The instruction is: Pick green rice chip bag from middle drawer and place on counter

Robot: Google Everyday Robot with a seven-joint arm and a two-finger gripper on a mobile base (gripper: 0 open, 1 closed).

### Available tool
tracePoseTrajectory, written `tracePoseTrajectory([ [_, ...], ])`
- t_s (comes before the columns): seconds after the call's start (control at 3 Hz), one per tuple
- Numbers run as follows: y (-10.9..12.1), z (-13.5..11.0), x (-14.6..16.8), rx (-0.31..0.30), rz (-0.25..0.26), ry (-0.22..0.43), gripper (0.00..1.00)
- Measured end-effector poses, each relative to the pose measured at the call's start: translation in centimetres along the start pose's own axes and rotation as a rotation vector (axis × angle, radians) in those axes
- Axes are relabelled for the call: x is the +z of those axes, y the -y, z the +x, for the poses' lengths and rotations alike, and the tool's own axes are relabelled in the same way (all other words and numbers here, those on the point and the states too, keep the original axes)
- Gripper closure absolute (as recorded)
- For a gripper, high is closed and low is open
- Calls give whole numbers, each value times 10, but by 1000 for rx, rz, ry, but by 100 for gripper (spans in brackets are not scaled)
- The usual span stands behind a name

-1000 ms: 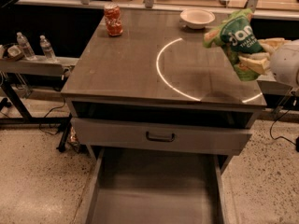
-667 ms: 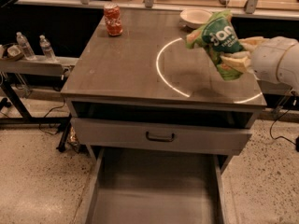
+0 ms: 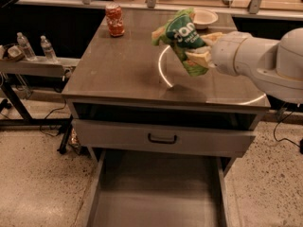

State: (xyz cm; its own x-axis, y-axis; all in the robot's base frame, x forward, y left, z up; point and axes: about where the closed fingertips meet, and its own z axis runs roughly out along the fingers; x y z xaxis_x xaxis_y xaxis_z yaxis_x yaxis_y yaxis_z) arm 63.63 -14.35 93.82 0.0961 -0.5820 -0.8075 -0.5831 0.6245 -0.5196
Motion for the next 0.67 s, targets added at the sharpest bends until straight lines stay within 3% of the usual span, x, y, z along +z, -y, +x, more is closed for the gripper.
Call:
tracePoseTrajectory([
  [0.33, -1, 0, 1, -1, -2, 0, 82],
  [0.67, -2, -1, 3, -1, -5, 0, 51],
])
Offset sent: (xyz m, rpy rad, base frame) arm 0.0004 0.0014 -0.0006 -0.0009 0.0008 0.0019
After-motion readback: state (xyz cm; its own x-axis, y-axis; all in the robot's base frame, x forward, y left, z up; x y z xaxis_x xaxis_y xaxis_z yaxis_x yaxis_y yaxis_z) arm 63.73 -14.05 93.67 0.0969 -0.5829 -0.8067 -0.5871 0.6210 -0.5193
